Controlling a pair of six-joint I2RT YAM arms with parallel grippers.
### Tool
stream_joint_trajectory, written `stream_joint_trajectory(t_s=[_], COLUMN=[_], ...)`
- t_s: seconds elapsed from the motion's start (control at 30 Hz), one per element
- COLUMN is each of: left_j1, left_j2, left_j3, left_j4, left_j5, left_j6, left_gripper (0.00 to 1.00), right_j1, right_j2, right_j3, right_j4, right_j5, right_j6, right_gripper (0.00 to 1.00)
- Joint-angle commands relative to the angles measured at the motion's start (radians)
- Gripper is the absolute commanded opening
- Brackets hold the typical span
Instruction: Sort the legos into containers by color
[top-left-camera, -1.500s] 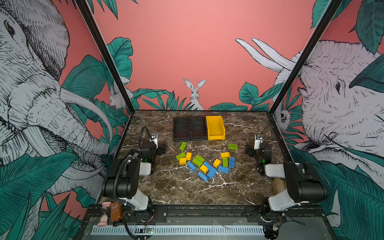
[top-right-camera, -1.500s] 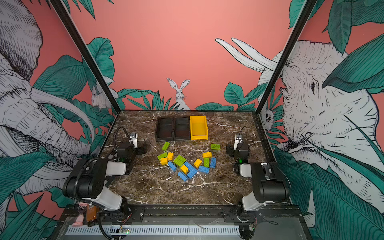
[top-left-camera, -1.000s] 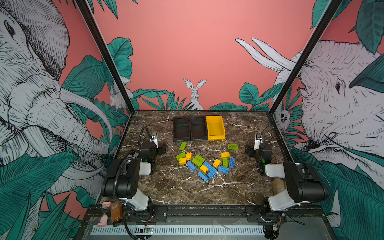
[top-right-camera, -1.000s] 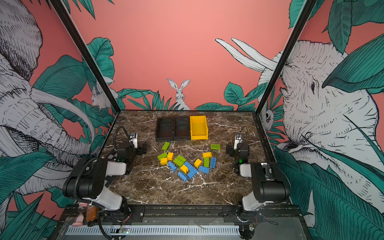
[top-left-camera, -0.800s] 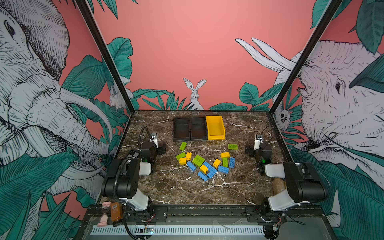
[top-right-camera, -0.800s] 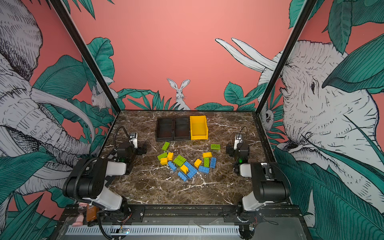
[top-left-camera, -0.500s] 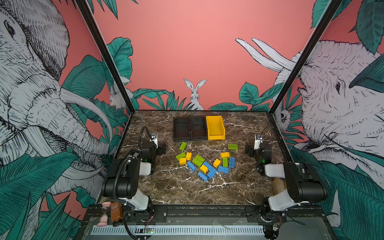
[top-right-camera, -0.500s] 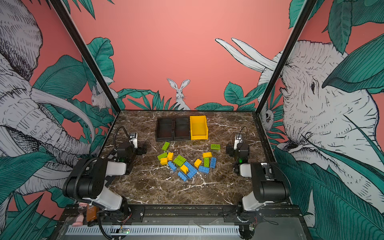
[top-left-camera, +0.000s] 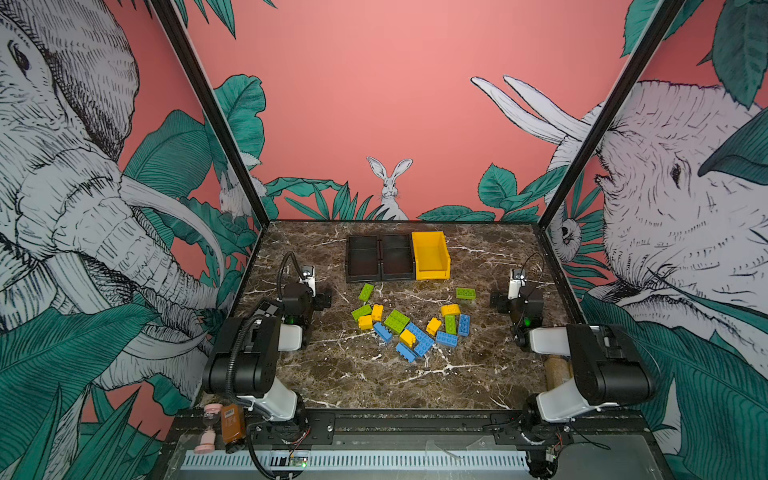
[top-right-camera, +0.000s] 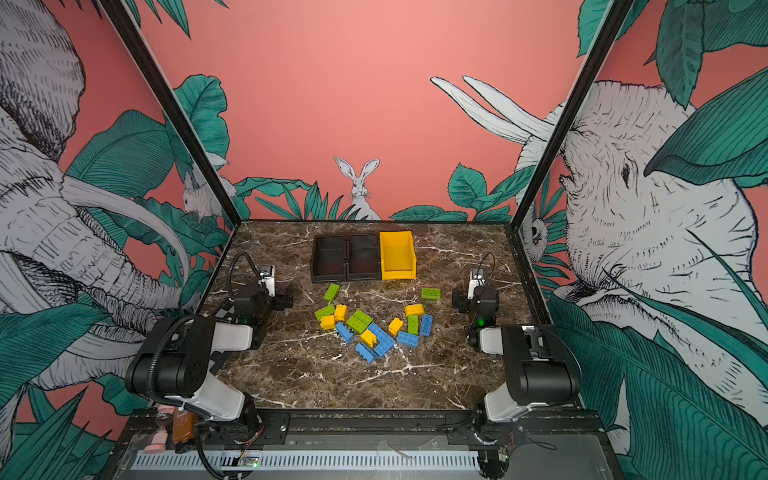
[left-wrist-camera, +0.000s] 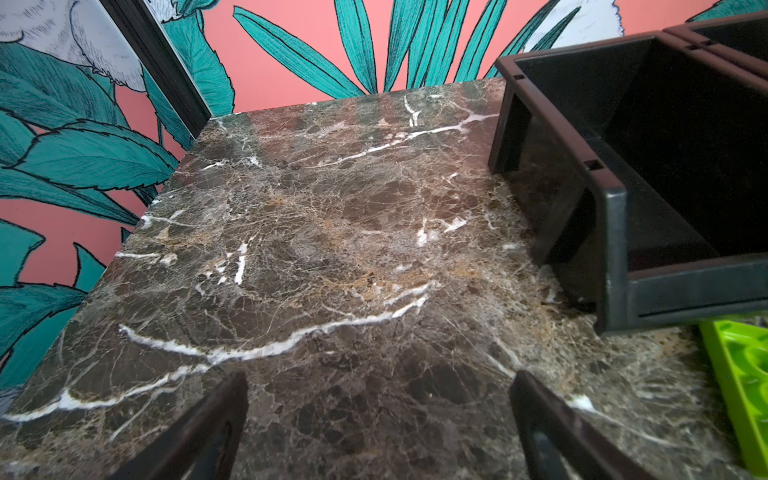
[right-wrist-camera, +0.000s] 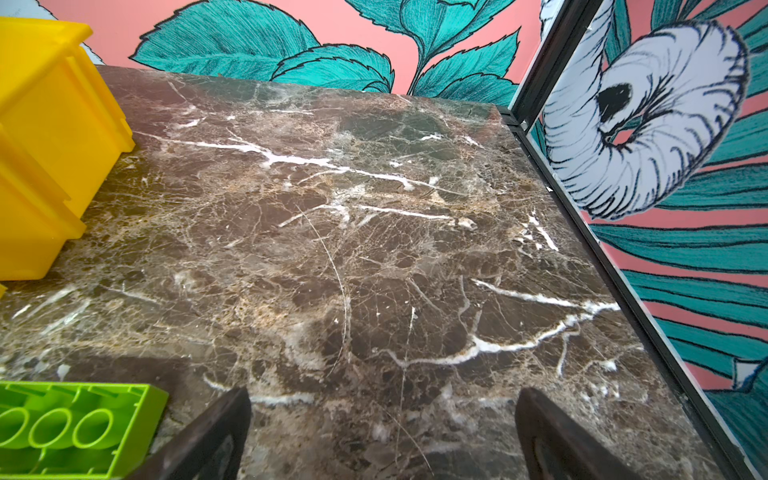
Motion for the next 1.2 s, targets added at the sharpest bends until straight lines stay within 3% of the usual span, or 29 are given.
stream_joint_trajectory(t_s=[0.0, 0.17, 0.2, 0.3, 0.37, 0.43, 0.53, 0.63, 0.73, 0.83, 1.17], left_j1=[-0.001, 0.000, 0.000, 0.000, -0.001, -0.001, -0.015, -0.083, -0.163, -0.167, -0.170], left_j2=[-0.020, -0.021, -0.024, -0.119, -0.208, -0.271, -0.323, -0.357, -0.410, -0.467, -0.537], left_j3=[0.013, 0.009, 0.017, 0.092, 0.172, 0.218, 0.239, 0.223, 0.171, 0.101, -0.008], left_j4=[-0.006, -0.002, 0.008, -0.211, -0.417, -0.507, -0.533, -0.591, -0.629, -0.592, -0.463], left_j5=[0.004, 0.002, -0.007, -0.041, -0.048, 0.011, 0.224, 0.228, 0.149, 0.075, 0.131], left_j6=[0.010, 0.010, 0.010, 0.000, -0.030, -0.119, -0.205, -0.265, -0.179, -0.219, -0.300], left_gripper=[0.99, 0.99, 0.99, 0.99, 0.99, 0.99, 0.99, 0.99, 0.99, 0.99, 0.99], right_j1=[0.002, 0.003, 0.003, 0.027, 0.046, 0.082, 0.175, 0.214, 0.290, 0.358, 0.389], right_j2=[-0.004, -0.019, -0.055, -0.164, -0.213, -0.221, -0.182, -0.106, -0.044, 0.037, 0.232], right_j3=[0.021, 0.034, 0.062, 0.178, 0.269, 0.368, 0.494, 0.624, 0.655, 0.686, 0.738], right_j4=[0.014, 0.006, -0.083, -0.386, -0.568, -0.744, -0.942, -1.163, -1.201, -1.208, -1.196], right_j5=[-0.007, -0.064, -0.082, -0.067, -0.080, -0.131, -0.106, -0.050, 0.003, 0.078, 0.156], right_j6=[-0.003, -0.021, -0.031, -0.028, 0.064, 0.107, 0.121, 0.232, 0.307, 0.337, 0.351], right_gripper=[0.98, 0.98, 0.98, 0.98, 0.96, 0.94, 0.94, 0.93, 0.94, 0.95, 0.98])
